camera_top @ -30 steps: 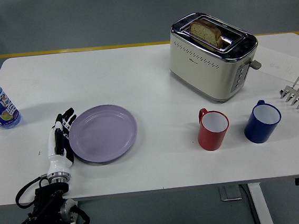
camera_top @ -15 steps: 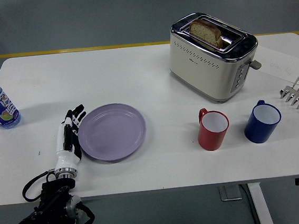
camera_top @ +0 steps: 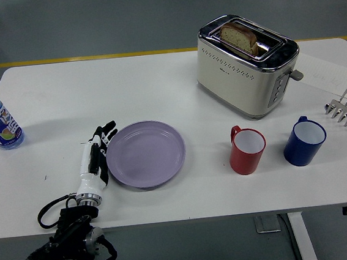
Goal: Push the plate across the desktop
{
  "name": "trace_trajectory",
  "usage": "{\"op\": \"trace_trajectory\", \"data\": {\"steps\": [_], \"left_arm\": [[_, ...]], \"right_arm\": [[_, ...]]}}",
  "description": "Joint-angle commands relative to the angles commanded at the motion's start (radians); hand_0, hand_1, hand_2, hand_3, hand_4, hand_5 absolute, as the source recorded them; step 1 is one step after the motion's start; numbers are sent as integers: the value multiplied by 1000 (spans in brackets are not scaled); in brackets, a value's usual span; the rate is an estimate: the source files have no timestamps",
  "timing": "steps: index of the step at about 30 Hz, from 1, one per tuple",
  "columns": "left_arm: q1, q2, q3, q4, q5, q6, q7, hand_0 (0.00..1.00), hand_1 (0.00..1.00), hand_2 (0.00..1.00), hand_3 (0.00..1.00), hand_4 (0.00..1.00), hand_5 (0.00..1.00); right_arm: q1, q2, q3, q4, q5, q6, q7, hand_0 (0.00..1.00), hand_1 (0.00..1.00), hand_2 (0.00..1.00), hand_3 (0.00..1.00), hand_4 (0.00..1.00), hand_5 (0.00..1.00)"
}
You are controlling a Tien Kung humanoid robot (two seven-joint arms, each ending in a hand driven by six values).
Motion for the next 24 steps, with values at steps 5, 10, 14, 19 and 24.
{"op": "trace_trajectory", "data": {"steps": [5, 10, 14, 19, 24], "left_arm": [[-19, 0, 55, 2, -30, -6, 0, 862, 866, 871, 744, 471, 963], [-32, 0, 106, -6, -56, -10, 0, 861, 866, 871, 745, 470, 959], [-41, 0, 132, -12, -67, -11, 0, 861, 866, 871, 745, 470, 959], [-60, 0, 179, -20, -80, -13, 0, 861, 865, 871, 746, 473, 963], [-71, 0, 221, -24, -83, -15, 0, 861, 865, 873, 753, 473, 963]], "right_arm": [[0, -1, 0, 0, -5, 1, -1, 519, 487, 598, 545, 217, 251], [2, -4, -4, 0, 0, -2, 0, 521, 487, 598, 546, 218, 252], [3, -5, -1, 0, -7, -1, -1, 521, 487, 598, 546, 218, 252], [2, -6, 1, 0, -14, 0, -1, 522, 487, 598, 546, 219, 253], [2, -6, 4, 0, -19, 0, -1, 522, 487, 598, 546, 219, 253]]}}
